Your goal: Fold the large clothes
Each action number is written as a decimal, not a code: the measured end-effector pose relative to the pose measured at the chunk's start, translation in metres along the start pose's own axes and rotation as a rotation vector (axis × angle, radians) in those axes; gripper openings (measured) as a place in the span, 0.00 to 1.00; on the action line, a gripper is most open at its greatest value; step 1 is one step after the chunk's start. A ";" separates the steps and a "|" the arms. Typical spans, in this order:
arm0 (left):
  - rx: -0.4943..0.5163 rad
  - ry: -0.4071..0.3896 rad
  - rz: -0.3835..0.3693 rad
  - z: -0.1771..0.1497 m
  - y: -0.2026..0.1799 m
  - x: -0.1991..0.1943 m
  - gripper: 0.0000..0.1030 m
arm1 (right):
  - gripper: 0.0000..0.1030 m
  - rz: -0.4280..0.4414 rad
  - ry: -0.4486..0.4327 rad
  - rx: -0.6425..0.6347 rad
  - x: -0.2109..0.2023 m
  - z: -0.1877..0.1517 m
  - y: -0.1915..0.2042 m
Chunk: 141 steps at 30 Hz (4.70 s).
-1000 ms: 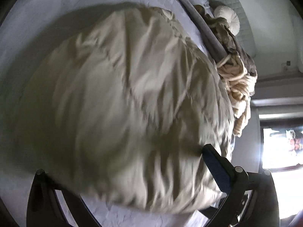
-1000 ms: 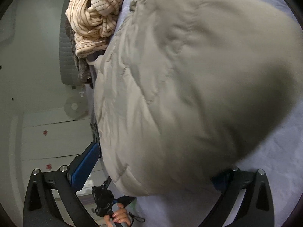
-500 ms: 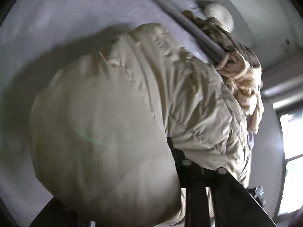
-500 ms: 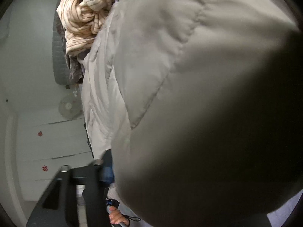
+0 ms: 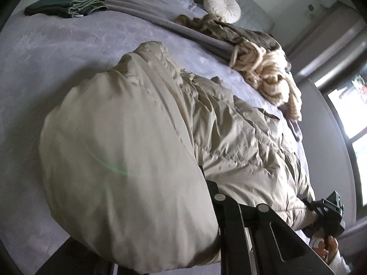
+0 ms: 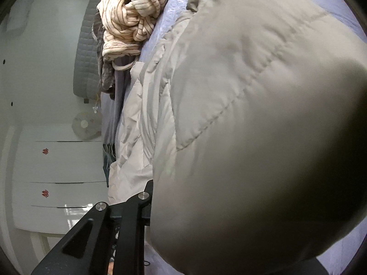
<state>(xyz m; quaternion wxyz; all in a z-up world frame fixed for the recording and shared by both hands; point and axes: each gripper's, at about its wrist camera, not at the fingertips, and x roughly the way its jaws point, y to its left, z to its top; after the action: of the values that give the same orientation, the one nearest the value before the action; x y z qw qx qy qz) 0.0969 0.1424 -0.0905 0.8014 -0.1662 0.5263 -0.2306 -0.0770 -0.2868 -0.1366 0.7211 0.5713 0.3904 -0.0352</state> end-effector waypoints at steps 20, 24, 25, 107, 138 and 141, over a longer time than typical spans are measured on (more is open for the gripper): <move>-0.138 0.138 0.139 -0.160 0.051 -0.092 0.37 | 0.34 -0.091 0.137 0.061 -0.075 -0.113 -0.051; -0.190 0.123 0.190 -0.177 0.069 -0.114 0.48 | 0.40 -0.120 0.131 0.068 -0.086 -0.117 -0.057; -0.204 0.117 0.199 -0.181 0.073 -0.120 0.48 | 0.42 -0.127 0.131 0.069 -0.089 -0.118 -0.058; -0.021 0.512 -0.062 -0.120 0.129 -0.069 1.00 | 1.00 -0.487 0.296 -0.325 0.057 -0.209 0.100; 0.160 0.603 -0.391 -0.093 0.040 -0.032 0.30 | 0.62 -0.513 0.172 -0.369 0.030 -0.190 0.115; 0.146 0.569 -0.415 -0.082 0.024 -0.054 0.30 | 0.17 -0.546 0.129 -0.365 0.026 -0.175 0.109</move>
<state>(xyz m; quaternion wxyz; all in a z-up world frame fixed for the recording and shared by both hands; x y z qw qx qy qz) 0.0074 0.1899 -0.0937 0.5688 -0.1410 0.6653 -0.4625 -0.0965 -0.0897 -0.0732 0.7491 0.3080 0.5739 -0.1205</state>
